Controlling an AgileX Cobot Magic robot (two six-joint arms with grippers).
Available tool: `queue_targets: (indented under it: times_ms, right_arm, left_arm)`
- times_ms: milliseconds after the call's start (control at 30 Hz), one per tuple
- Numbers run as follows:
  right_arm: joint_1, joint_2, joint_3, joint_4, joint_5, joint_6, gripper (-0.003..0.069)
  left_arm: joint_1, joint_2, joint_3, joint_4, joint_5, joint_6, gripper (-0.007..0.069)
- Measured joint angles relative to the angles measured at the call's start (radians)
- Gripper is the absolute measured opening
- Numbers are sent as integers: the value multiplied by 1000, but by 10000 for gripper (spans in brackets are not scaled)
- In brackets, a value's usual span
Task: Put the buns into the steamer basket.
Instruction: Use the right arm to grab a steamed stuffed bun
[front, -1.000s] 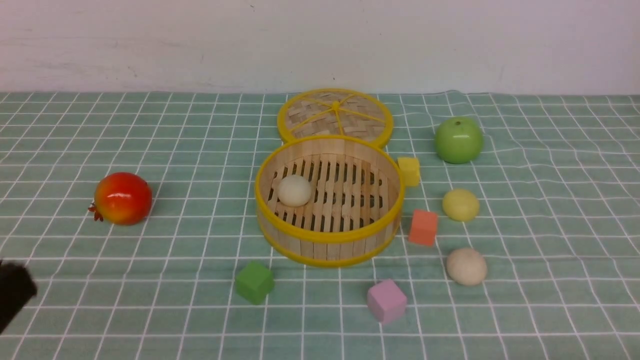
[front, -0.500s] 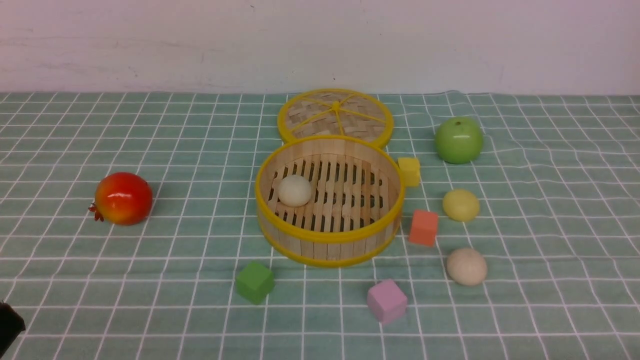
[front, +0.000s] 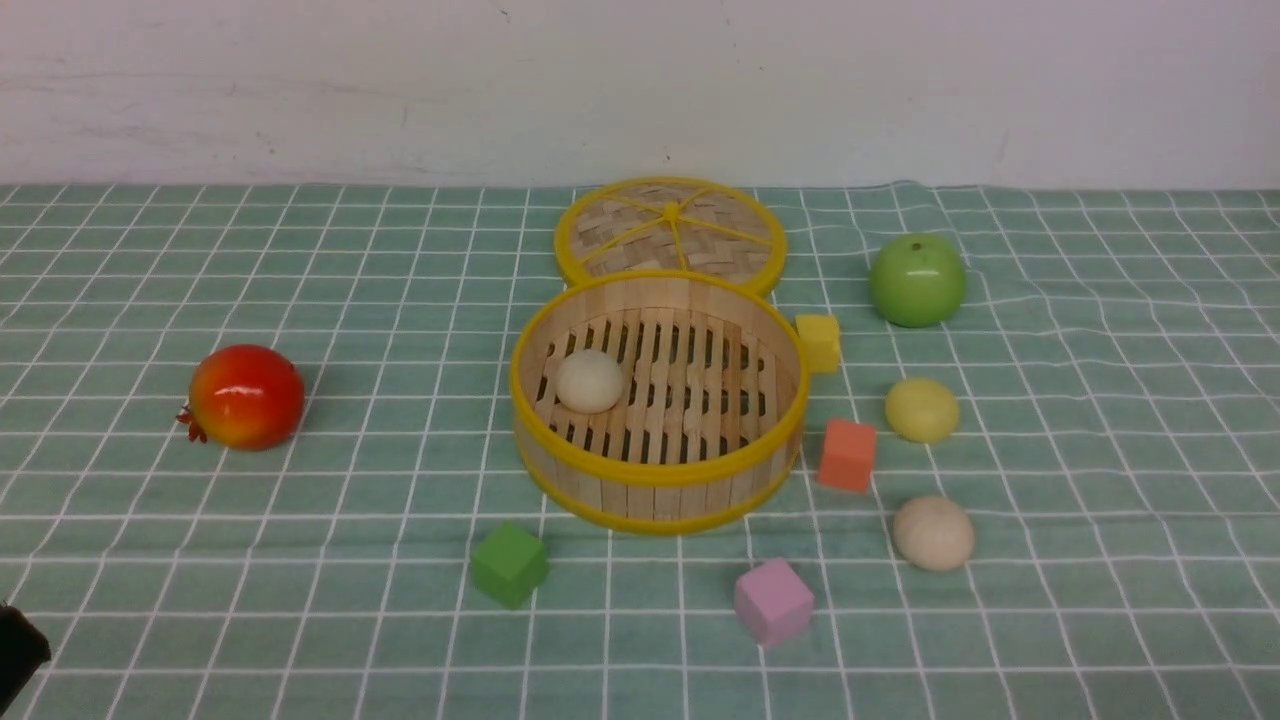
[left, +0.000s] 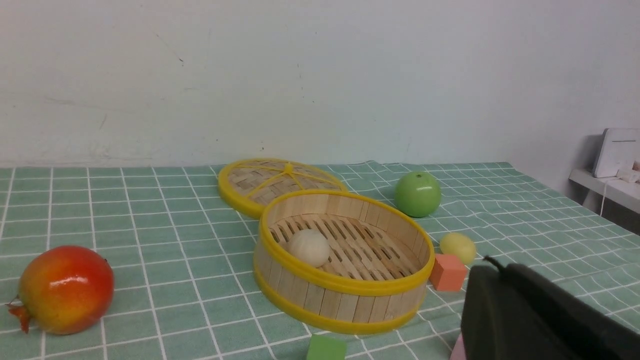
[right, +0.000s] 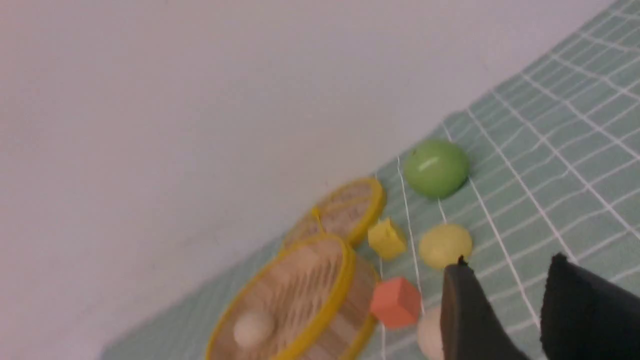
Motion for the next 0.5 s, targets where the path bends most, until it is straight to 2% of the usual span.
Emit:
queue_targets:
  times_ms: [67, 200, 233, 300, 500]
  right_arm:
    - [39, 73, -112, -44, 133, -51, 201]
    - [175, 492, -456, -121, 595, -263, 134]
    - [175, 492, -456, -121, 595, -263, 134]
    - [228, 737, -604, -161, 725, -322, 122]
    - [256, 1133, -789, -203, 737, -380, 121]
  left_arm:
    - [0, 0, 0, 0, 0, 0, -14]
    - [0, 0, 0, 0, 0, 0, -14]
    - [0, 0, 0, 0, 0, 0, -14]
    - [0, 0, 0, 0, 0, 0, -14]
    - [0, 0, 0, 0, 0, 0, -14]
